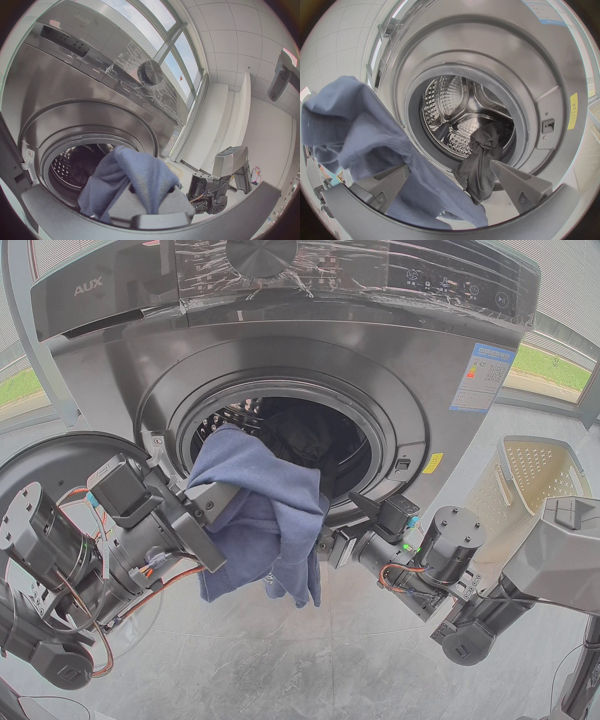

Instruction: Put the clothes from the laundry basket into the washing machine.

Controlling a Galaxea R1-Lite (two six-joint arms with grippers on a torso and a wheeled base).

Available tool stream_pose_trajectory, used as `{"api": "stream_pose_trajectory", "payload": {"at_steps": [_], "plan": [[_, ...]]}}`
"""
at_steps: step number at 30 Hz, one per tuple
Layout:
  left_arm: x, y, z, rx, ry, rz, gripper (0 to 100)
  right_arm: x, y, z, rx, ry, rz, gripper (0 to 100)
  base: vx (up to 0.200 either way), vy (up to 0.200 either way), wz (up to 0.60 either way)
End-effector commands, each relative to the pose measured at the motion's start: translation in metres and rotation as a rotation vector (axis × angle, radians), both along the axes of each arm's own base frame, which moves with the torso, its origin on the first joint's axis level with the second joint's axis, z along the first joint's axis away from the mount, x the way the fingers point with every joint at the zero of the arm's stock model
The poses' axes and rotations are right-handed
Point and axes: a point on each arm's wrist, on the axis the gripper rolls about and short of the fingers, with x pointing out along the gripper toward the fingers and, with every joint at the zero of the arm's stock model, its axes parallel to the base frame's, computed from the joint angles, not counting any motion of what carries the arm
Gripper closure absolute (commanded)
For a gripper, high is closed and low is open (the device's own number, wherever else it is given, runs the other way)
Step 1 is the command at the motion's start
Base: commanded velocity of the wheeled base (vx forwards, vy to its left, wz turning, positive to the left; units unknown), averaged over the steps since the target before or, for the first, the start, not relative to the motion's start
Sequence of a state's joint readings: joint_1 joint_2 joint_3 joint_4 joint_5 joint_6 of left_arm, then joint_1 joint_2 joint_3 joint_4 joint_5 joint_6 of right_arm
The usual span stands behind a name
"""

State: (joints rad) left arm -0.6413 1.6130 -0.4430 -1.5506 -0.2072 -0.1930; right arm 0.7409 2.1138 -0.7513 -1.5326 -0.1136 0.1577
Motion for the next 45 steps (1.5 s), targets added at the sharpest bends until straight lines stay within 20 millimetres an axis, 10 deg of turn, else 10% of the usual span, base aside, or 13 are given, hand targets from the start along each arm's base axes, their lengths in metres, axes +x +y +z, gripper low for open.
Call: {"api": "stream_pose_trajectory", "payload": {"at_steps": [1,16,42,43,45], "plan": [[0.001,0.0,-0.001,0.002,0.003,0.0,100,-0.005,0.002,0.005,0.01,-0.01,0.014,0,0.0,0.0,0.0],[-0.003,0.0,0.007,-0.016,-0.022,-0.016,100,0.011,0.028,-0.041,-0.043,0.045,0.049,0,0.0,0.0,0.0],[-0.002,0.0,-0.001,0.004,0.003,-0.014,100,0.015,0.046,-0.011,0.051,-0.05,0.101,0,0.0,0.0,0.0],[-0.002,0.0,-0.001,0.004,0.003,-0.014,100,0.015,0.047,-0.01,0.056,-0.053,0.103,100,0.0,0.0,0.0],[-0.002,0.0,-0.001,0.004,0.004,-0.014,100,0.015,0.047,-0.008,0.061,-0.058,0.103,100,0.0,0.0,0.0]]}}
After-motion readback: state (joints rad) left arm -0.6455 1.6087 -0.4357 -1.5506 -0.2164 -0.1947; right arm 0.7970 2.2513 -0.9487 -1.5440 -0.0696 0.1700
